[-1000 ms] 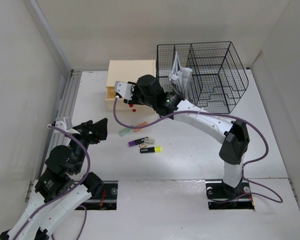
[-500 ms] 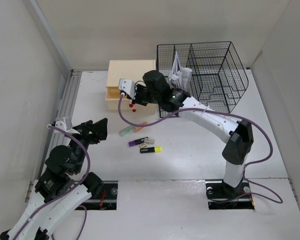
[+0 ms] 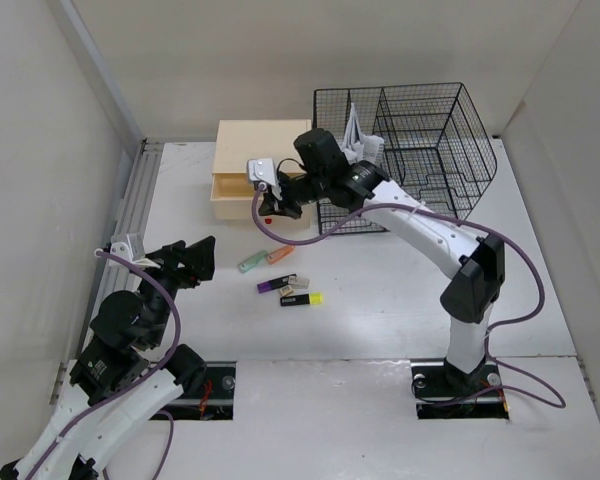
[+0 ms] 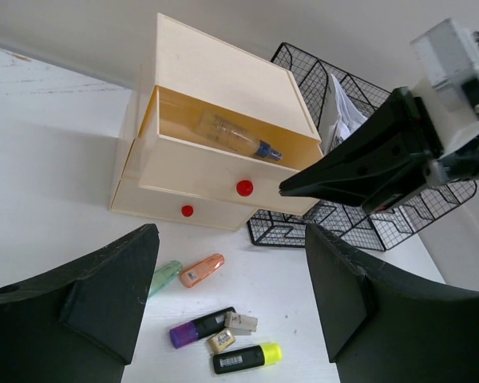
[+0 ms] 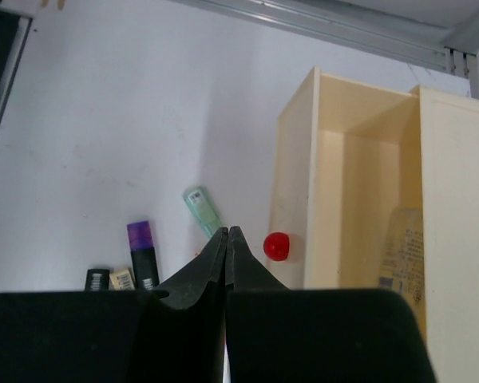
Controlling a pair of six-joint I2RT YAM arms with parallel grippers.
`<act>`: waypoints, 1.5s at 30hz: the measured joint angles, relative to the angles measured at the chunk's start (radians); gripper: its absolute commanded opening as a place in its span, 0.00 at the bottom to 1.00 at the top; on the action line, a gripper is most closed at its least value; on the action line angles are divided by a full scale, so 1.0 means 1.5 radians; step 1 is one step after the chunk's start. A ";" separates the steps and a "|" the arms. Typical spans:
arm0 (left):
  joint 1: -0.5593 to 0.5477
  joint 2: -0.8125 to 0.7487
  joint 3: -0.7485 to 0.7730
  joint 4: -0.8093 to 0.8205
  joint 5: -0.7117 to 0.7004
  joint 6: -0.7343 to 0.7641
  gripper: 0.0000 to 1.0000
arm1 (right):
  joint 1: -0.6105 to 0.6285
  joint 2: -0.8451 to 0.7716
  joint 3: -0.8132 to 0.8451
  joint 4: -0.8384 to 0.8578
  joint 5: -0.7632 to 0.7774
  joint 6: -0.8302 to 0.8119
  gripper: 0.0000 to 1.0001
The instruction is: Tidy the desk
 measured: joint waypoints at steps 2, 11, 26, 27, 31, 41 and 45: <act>0.000 0.000 0.000 0.000 0.000 0.000 0.71 | 0.000 0.016 0.010 -0.007 0.017 -0.004 0.00; 0.000 0.000 0.000 0.000 0.000 0.000 0.71 | 0.023 0.023 -0.073 0.090 0.279 0.052 0.00; 0.000 0.009 -0.011 -0.001 -0.001 -0.087 0.71 | 0.056 0.059 -0.120 0.297 0.656 0.024 0.00; 0.000 0.013 -0.019 0.006 0.000 -0.106 0.71 | 0.056 0.060 -0.120 0.297 0.661 0.023 0.00; 0.000 0.031 -0.092 0.040 0.008 -0.200 0.71 | 0.059 0.060 -0.124 0.303 0.670 0.023 0.00; 0.013 0.192 -0.239 0.195 0.034 -0.342 0.47 | 0.015 -0.152 -0.305 0.283 0.459 0.049 0.38; 0.055 0.283 -0.239 0.295 0.049 -0.344 0.39 | -0.049 -0.252 -0.306 0.286 0.330 0.091 0.12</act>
